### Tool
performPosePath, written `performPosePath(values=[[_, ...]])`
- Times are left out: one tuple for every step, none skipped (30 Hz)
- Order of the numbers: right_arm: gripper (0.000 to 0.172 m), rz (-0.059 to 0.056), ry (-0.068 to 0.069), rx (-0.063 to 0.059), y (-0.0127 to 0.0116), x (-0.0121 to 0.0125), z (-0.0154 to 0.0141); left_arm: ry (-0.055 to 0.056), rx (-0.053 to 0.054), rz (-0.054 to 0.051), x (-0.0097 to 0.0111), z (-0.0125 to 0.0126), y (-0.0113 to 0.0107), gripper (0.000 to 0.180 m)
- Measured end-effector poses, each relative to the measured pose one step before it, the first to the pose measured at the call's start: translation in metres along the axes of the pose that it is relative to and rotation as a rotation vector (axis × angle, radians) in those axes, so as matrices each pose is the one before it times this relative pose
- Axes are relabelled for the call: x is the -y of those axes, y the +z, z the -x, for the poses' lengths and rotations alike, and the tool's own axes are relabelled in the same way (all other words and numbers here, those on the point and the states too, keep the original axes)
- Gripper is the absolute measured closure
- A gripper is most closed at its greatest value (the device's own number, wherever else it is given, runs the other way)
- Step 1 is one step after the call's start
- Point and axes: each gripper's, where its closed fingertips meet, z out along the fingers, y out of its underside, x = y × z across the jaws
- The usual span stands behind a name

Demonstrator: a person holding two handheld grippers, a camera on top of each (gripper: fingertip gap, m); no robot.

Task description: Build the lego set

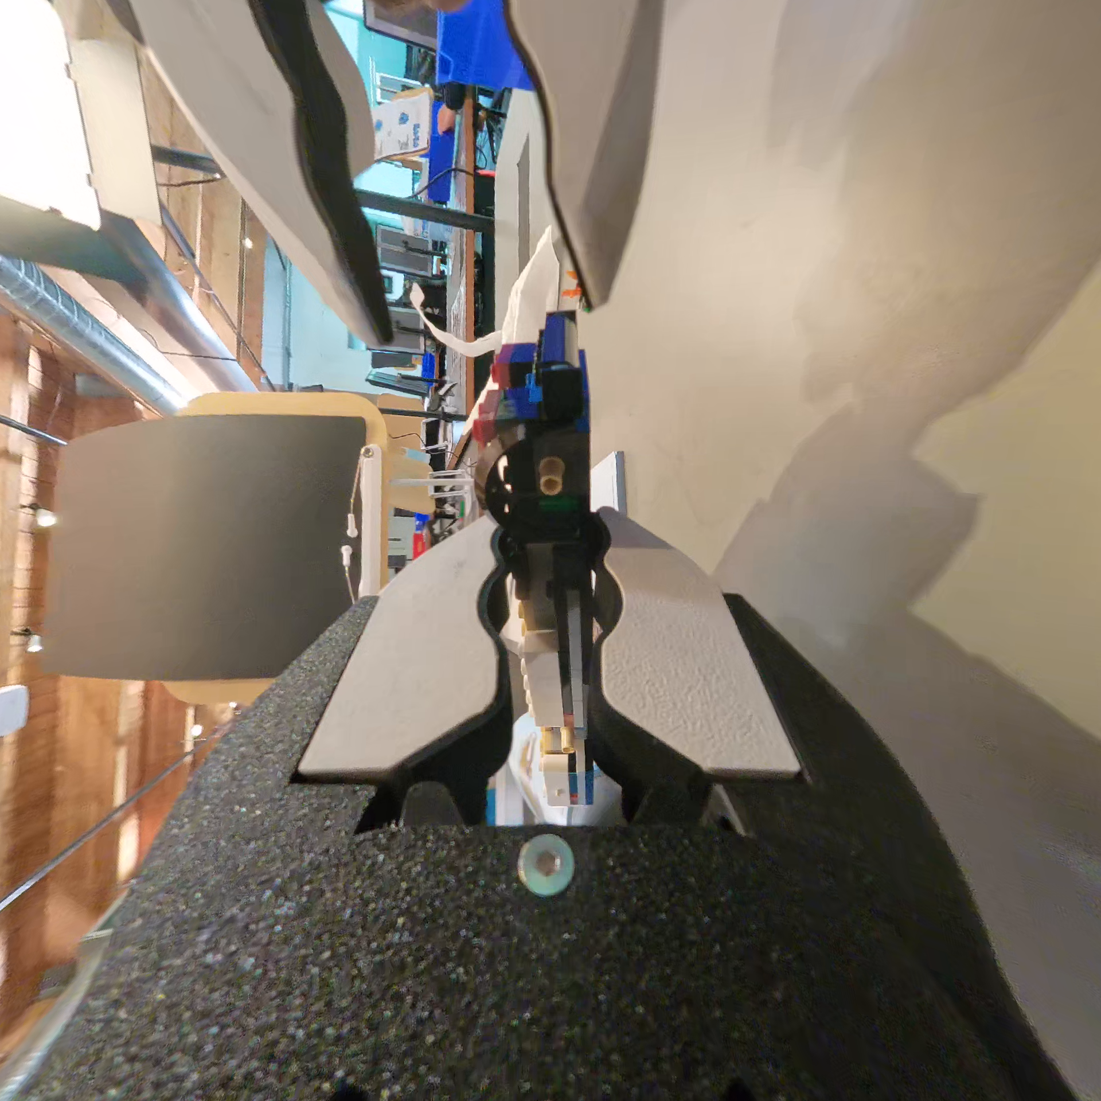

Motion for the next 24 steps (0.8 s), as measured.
performPosePath(values=[[0.125, -0.0058, 0.0038, -0.0427, -0.00379, -0.00214, 0.00035, 0.0233, 0.0051, 0.0047, 0.0015, -0.00166, 0.00108, 0.156], [0.126, -0.0061, -0.0012, -0.0351, -0.00373, -0.00136, 0.00137, 0.0238, 0.0057, 0.0039, 0.00151, -0.00154, 0.00086, 0.156], [0.128, -0.0037, -0.0118, -0.0355, -0.00321, -0.00095, 0.00135, 0.0324, 0.0098, 0.0068, 0.00125, -0.00114, 0.00077, 0.156], [0.128, -0.0011, -0.025, -0.0304, -0.00287, -0.00112, 0.00202, 0.0391, 0.0197, 0.0082, 0.00122, 0.00003, 0.00041, 0.156], [0.129, 0.0037, -0.0316, -0.0189, -0.00261, -0.00137, 0.00319, 0.0393, 0.0274, 0.008, 0.00107, 0.00114, 0.0003, 0.156], [0.129, 0.0018, -0.0266, -0.0156, -0.00253, -0.00037, 0.00272, 0.0346, 0.0257, 0.0047, 0.00143, 0.00125, -0.00017, 0.156], [0.129, -0.0072, -0.0134, -0.0136, -0.00287, 0.0012, 0.00212, 0.0286, 0.0253, -0.0021, 0.00226, 0.00143, -0.00038, 0.156], [0.129, -0.009, -0.0004, -0.0088, -0.00251, 0.00148, 0.00195, 0.0194, 0.0248, -0.0074, 0.00286, 0.00162, -0.00058, 0.156], [0.129, -0.004, 0.0037, -0.0033, -0.00186, 0.00098, 0.00216, 0.0069, 0.0174, -0.0093, 0.00322, 0.00105, -0.00045, 0.156], [0.128, -0.002, 0.0008, -0.0011, -0.00137, 0.00069, 0.00223, 0.0009, 0.0147, -0.0104, 0.00324, 0.00089, -0.00041, 0.156], [0.128, -0.0026, -0.0034, -0.0091, -0.00126, 0.00096, 0.00093, -0.0035, 0.0114, -0.0102, 0.00296, 0.00077, -0.00017, 0.156], [0.128, -0.0024, -0.004, -0.0096, -0.00104, 0.00088, 0.00065, -0.0063, 0.0049, -0.0076, 0.00224, 0.00015, 0.00016, 0.156], [0.128, 0.0006, 0.0003, -0.0021, -0.00047, 0.00031, 0.00142, -0.0079, -0.0006, -0.0058, 0.00169, -0.00079, 0.00036, 0.156], [0.127, 0.0049, 0.0031, 0.0024, 0.00038, -0.00073, 0.00232, -0.0079, -0.0093, -0.0041, 0.00105, -0.00203, 0.00057, 0.156], [0.127, 0.0094, -0.0027, 0.0042, 0.00089, -0.00192, 0.00276, -0.0114, -0.0141, -0.0062, 0.00098, -0.00283, 0.0006, 0.156], [0.127, 0.0148, -0.0129, 0.0077, 0.00145, -0.00273, 0.00335, -0.0189, -0.0155, -0.0086, 0.00098, -0.00288, 0.00037, 0.156], [0.127, 0.0158, -0.0177, -0.0013, 0.00153, -0.00271, 0.00182, -0.0204, -0.0152, -0.0079, 0.00058, -0.00265, 0.00026, 0.156], [0.128, 0.0121, -0.014, -0.0044, 0.00136, -0.00193, 0.00099, -0.0157, -0.0156, -0.0047, 0.00016, -0.00233, 0.00034, 0.156], [0.129, 0.0038, -0.0065, -0.0023, 0.00096, -0.00031, 0.00108, -0.0185, -0.0125, -0.0021, -0.00031, -0.00198, 0.00037, 0.156], [0.131, -0.0047, -0.0017, -0.0034, 0.00033, 0.0014, 0.00079, -0.0144, -0.0107, 0.0005, -0.00039, -0.00154, 0.00034, 0.156], [0.134, -0.0075, -0.0017, -0.0058, -0.00002, 0.00233, 0.00019, -0.0124, -0.01, 0.0009, -0.00036, -0.00121, 0.00017, 0.156], [0.137, -0.0069, -0.0045, -0.0079, 0.00005, 0.00283, -0.00007, -0.011, -0.0084, 0.0022, -0.00018, -0.00101, 0.0002, 0.156], [0.14, -0.0047, -0.0072, -0.0097, 0.00013, 0.00274, -0.00018, -0.0066, -0.004, 0.0056, -0.00039, -0.00049, 0.00026, 0.156], [0.143, 0.0013, -0.008, -0.0091, 0.00066, 0.00194, -0.00009, -0.0034, -0.0025, 0.0031, 0.00012, -0.00054, 0.00015, 0.156]])
